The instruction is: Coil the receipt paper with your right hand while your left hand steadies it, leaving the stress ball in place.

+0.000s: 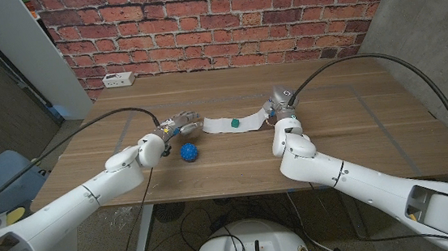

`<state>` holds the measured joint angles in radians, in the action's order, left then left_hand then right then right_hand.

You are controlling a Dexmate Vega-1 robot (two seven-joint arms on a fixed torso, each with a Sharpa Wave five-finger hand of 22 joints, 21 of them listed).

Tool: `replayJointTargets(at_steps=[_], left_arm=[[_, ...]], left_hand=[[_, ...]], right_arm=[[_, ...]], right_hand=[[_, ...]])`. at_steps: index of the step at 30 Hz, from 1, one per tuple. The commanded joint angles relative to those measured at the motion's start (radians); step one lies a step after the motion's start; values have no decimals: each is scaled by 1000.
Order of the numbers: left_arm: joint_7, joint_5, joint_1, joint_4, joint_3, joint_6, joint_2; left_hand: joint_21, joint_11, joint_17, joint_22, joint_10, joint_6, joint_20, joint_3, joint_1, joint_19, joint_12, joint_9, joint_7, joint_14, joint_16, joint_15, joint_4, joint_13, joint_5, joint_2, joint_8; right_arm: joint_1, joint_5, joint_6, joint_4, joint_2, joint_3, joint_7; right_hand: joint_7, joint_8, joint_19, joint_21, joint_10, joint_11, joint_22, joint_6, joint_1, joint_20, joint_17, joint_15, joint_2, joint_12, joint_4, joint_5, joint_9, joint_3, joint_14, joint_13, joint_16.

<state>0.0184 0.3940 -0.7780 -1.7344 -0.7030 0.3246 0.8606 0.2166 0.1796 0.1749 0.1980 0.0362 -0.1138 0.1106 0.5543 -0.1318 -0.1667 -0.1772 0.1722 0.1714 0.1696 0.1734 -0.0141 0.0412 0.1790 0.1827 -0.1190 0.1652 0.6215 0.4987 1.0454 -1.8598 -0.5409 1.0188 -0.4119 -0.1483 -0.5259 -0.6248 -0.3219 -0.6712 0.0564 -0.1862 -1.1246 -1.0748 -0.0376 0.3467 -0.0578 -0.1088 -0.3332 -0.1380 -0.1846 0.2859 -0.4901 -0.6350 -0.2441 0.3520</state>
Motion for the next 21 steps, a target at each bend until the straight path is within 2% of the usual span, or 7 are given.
replayJointTargets(at_steps=[1,5,8,10,17,21], left_arm=[[-68,50,45,26,-54,-6,-18],[-72,63,50,31,-60,-6,-23],[-69,69,55,39,-62,-24,-23],[-75,74,57,39,-64,-25,-23],[-123,103,77,38,-79,-1,-27],[-127,116,79,37,-82,9,-29]], left_hand=[[0,18,2,2,-3,7,-2,-1,9,-43,-8,2,-4,33,5,2,9,2,10,-4,2],[-3,34,2,4,54,77,-5,-1,23,-60,2,0,16,52,4,2,28,1,14,-10,-2],[-3,35,2,4,67,82,-5,-1,26,-64,3,0,25,54,4,2,31,1,15,-11,1],[-3,35,2,4,66,73,-6,-1,28,-64,1,0,21,54,5,3,33,2,15,-11,7],[5,26,1,4,-42,-34,-6,-5,52,-56,-37,-1,-9,40,13,0,64,1,21,-6,37],[6,25,1,4,-67,-55,-13,-8,57,-56,-42,-1,-15,31,16,-3,67,1,21,0,40]], right_arm=[[-56,69,-14,2,-14,51,85],[-60,85,-27,4,-10,52,100],[-67,99,-37,12,-4,55,112],[-67,103,-43,16,1,50,117],[-87,119,-69,28,15,51,161],[-102,131,-65,29,25,58,197]], right_hand=[[2,-11,-24,-10,-31,14,-4,-1,1,2,53,-136,-3,-11,-9,5,-3,0,-51,-9,50],[3,-13,-27,-12,-42,14,-5,-2,-2,3,75,-140,-2,-17,-11,5,-4,3,-60,-13,67],[5,-14,-27,-13,-46,14,-5,-2,-2,4,82,-141,-2,-19,-11,5,-4,3,-59,-14,69],[5,-14,-28,-13,-48,14,-5,-1,-2,3,85,-142,-2,-20,-11,5,-4,2,-58,-15,70],[8,-16,-31,-16,-53,14,-6,-3,1,-1,111,-143,-1,-24,-9,6,-5,7,-72,-19,90],[12,-14,-35,-20,-54,13,-9,-3,-1,-17,151,-149,2,-26,-12,6,-13,17,-109,-25,133]])
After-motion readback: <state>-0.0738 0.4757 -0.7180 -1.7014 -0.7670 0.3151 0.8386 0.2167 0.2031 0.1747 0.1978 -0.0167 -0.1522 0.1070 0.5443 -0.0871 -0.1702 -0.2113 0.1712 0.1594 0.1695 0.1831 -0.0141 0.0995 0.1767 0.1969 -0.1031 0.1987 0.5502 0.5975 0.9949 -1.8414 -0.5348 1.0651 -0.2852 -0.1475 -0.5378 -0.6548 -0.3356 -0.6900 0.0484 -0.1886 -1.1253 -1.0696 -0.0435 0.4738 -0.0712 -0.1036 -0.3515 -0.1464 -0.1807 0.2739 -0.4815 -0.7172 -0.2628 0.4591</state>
